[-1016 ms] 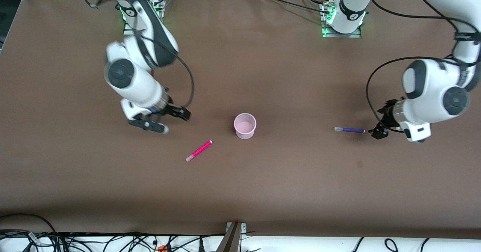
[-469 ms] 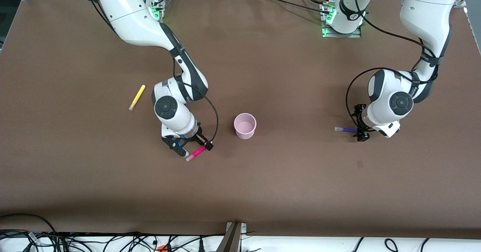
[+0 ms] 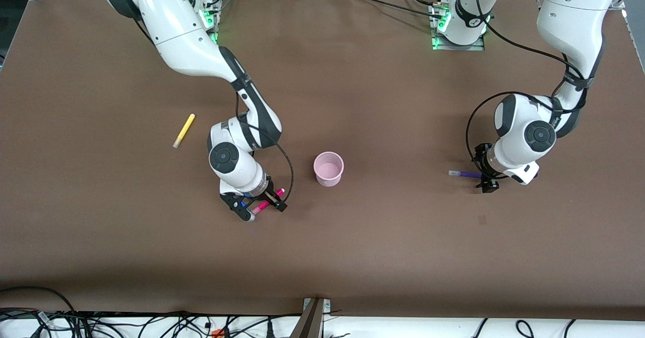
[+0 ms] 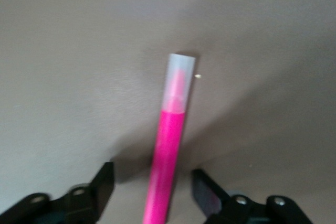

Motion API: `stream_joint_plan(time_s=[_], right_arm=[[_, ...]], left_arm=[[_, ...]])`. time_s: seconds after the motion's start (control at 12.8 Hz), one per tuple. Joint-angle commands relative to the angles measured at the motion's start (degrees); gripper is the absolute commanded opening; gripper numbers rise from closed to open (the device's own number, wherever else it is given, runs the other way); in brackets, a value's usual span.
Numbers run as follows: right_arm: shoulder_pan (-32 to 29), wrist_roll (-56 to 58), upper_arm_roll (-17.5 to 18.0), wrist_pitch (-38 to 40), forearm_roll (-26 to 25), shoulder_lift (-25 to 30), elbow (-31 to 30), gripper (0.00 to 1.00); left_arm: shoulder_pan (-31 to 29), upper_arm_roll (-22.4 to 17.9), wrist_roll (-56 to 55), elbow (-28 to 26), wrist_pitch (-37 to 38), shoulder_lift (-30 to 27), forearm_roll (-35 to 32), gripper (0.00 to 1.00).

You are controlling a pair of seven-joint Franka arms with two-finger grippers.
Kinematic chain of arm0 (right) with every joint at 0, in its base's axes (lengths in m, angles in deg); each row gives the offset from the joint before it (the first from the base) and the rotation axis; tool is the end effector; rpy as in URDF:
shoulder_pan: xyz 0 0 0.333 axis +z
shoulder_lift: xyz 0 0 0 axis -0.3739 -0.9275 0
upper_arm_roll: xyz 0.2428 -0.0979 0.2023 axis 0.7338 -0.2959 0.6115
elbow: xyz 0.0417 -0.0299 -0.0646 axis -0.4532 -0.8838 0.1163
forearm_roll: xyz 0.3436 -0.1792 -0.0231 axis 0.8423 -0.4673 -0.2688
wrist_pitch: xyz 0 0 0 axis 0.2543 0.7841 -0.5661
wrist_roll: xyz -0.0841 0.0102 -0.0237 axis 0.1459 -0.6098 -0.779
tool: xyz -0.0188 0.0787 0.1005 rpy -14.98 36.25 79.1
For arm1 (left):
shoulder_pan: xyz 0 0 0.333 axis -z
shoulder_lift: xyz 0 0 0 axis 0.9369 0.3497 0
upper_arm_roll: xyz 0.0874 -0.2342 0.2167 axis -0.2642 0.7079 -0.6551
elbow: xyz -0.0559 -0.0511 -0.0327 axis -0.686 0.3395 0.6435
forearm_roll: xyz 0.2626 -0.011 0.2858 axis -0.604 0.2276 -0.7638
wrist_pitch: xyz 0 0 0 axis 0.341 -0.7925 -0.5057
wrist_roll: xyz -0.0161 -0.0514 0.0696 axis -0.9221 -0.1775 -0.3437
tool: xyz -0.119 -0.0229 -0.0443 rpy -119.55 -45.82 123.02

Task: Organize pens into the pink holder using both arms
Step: 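Grasp the pink marker with the right gripper while the left gripper grasps purple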

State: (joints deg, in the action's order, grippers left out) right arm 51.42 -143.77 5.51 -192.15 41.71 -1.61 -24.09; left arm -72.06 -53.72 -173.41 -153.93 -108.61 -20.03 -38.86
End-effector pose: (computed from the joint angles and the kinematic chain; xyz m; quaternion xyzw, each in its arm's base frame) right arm 0.6751 0.3503 0.1566 -0.9324 0.3487 -0.0162 0.0932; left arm 0.5891 -0.0227 0.1741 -0.6757 -0.7372 0.0011 0.0055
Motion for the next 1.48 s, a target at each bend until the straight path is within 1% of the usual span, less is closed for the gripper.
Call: stream_joint_plan(time_s=[0.0, 0.08, 0.16, 0.23, 0.31, 0.39, 0.62, 0.7, 0.78, 0.86, 0.94, 1.02, 1.17, 1.33, 1.41], right_arm=[[-0.89, 0.12, 0.21, 1.83, 1.5, -1.54, 2.2, 0.45], [-1.07, 0.12, 0.22, 2.88, 3.07, -1.37, 2.2, 0.33], [-1.42, 0.73, 0.22, 3.76, 3.43, -1.11, 2.2, 0.31], [-1.42, 1.61, 0.22, 4.64, 3.52, -0.76, 2.2, 0.3], [-1.42, 1.79, 0.3, 5.17, 3.78, -0.49, 2.29, 0.3], [-1.42, 1.88, 0.3, 5.44, 3.79, -0.31, 2.29, 0.3], [-1.25, 1.88, 0.3, 5.35, 3.79, -0.22, 2.2, 0.3], [-1.24, 1.97, 0.22, 5.35, 3.79, -0.22, 2.12, 0.32], [-1.33, 2.92, 0.22, 5.18, 3.79, -0.22, 2.03, 0.31], [-1.33, 3.19, 0.22, 5.18, 3.79, -0.22, 2.03, 0.25], [-1.33, 3.72, 0.22, 5.35, 3.79, -0.22, 2.03, 0.18], [-1.42, 4.68, 0.3, 5.44, 3.79, -0.22, 2.03, 0.12], [-1.42, 4.95, 0.3, 6.05, 3.79, 0.04, 2.2, 0.0], [-1.25, 6.18, 0.3, 6.67, 3.79, 0.21, 2.2, 0.0], [-1.24, 6.36, 0.3, 7.28, 3.79, 0.82, 2.12, 0.0]], left_arm=[[0.16, 0.15, -1.86, -2.6, -3.38, -0.22, -1.8, 0.97], [0.33, 0.15, -1.86, -2.61, -3.48, -0.13, -1.8, 0.96], [0.42, 0.15, -1.86, -2.61, -3.48, 0.31, -1.8, 0.94], [0.6, 0.15, -2.03, -2.69, -4.0, 0.4, -1.8, 0.84], [0.95, 0.15, -2.47, -3.3, -4.44, 0.4, -1.8, 0.83], [0.95, 0.07, -2.74, -3.57, -5.14, 0.31, -1.8, 0.8], [0.86, 0.15, -2.83, -4.1, -5.32, -0.13, -1.8, 0.42], [0.78, 0.15, -3.18, -4.1, -5.24, -0.21, -1.8, 0.35], [0.86, 0.07, -4.83, -4.01, -5.15, -0.74, -1.8, 0.2], [0.78, 0.06, -6.68, -3.92, -4.89, -1.44, -1.8, 0.05], [0.6, 0.06, -6.69, -3.92, -4.71, -2.14, -1.8, 0.0], [0.51, 0.06, -6.52, -3.84, -4.27, -3.19, -1.8, 0.0], [0.6, -0.2, -6.17, -2.96, -1.12, -6.17, -1.89, 0.0], [0.51, -0.2, -3.55, -2.52, -0.31, -10.74, -1.98, 0.0], [0.51, -0.2, 0.56, -2.08, 1.08, -12.94, -1.98, 0.0]])
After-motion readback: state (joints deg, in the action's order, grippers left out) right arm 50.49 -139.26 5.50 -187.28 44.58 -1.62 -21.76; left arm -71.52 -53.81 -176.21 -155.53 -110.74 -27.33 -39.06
